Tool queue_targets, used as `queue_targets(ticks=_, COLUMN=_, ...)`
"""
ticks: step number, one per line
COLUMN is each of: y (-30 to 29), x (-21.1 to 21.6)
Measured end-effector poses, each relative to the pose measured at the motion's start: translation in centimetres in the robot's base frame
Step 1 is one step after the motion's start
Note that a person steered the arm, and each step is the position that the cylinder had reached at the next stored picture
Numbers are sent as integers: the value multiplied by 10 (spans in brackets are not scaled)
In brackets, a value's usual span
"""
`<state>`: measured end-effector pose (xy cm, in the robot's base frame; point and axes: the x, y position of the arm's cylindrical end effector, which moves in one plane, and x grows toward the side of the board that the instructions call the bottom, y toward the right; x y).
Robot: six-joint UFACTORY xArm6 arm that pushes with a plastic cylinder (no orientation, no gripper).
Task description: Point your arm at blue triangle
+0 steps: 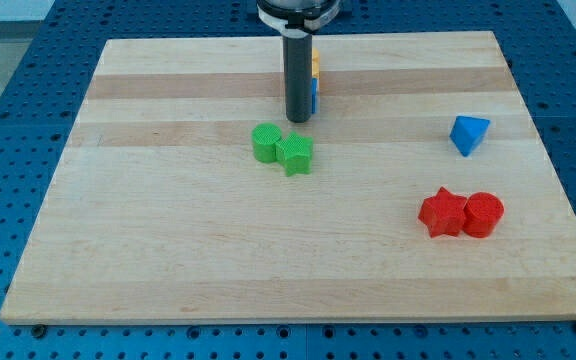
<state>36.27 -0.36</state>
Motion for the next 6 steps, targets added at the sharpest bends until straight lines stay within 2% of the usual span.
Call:
queue_targets(ticks=2, y=29, x=43)
queue_targets(ticks=4, y=92, x=85)
queue_targets(ticks=6, y=173, x=87)
